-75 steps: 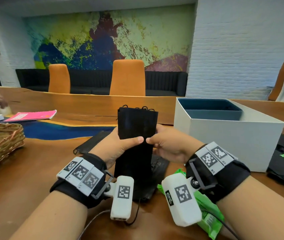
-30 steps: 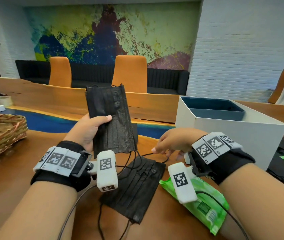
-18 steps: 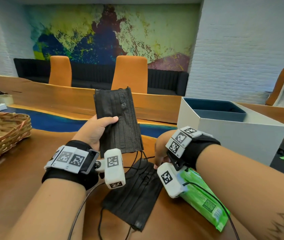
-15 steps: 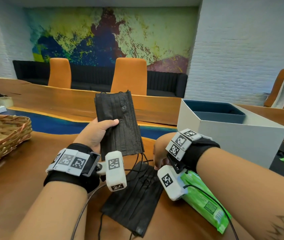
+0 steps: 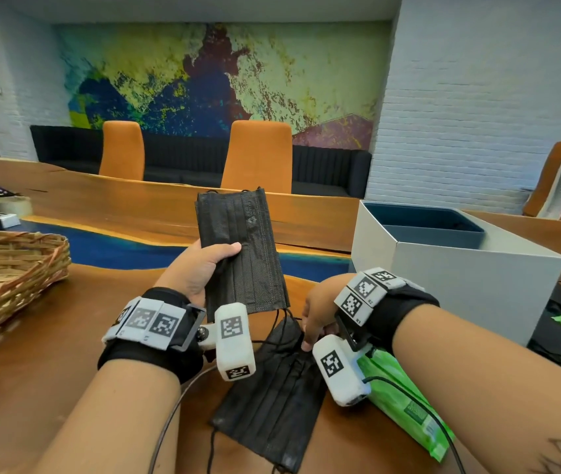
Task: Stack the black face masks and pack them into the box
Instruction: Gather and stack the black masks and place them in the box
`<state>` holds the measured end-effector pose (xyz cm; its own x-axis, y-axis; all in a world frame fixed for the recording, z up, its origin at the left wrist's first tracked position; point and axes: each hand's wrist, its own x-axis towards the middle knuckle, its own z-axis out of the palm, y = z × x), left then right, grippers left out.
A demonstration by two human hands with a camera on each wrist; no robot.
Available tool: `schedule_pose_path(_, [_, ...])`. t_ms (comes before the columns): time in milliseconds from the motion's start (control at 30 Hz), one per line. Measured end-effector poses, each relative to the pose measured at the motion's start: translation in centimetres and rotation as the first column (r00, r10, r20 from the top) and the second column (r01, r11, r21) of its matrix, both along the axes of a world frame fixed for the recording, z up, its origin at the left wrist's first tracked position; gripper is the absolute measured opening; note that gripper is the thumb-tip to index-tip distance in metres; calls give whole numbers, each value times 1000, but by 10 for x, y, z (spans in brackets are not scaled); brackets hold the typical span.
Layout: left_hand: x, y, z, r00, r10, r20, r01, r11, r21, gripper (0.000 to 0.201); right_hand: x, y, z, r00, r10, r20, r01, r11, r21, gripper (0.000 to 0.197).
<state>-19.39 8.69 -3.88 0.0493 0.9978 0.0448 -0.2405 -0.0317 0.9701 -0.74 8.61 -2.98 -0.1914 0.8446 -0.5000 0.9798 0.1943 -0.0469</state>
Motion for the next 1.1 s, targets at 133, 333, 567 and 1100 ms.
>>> schedule_pose_path(133, [1,3,-1,1000,6,-11,-6,1000,-21,26,24,10,4,991,-51,-121,56,998,34,20])
schedule_pose_path(333, [1,3,-2,998,37,59,-33,998,-58,34,56,-6,36,751,25,-659,67,991,114,15])
schedule_pose_path(567, [13,-3,0,999,-14,50,16,999,-35,36,91,-44,60,410,96,-907,116,981,156,8])
schedule_pose_path(1100, [62,-25,-3,940,-273,-204,280,960,7,26,72,-53,50,379,305,-874,413,789,455,11])
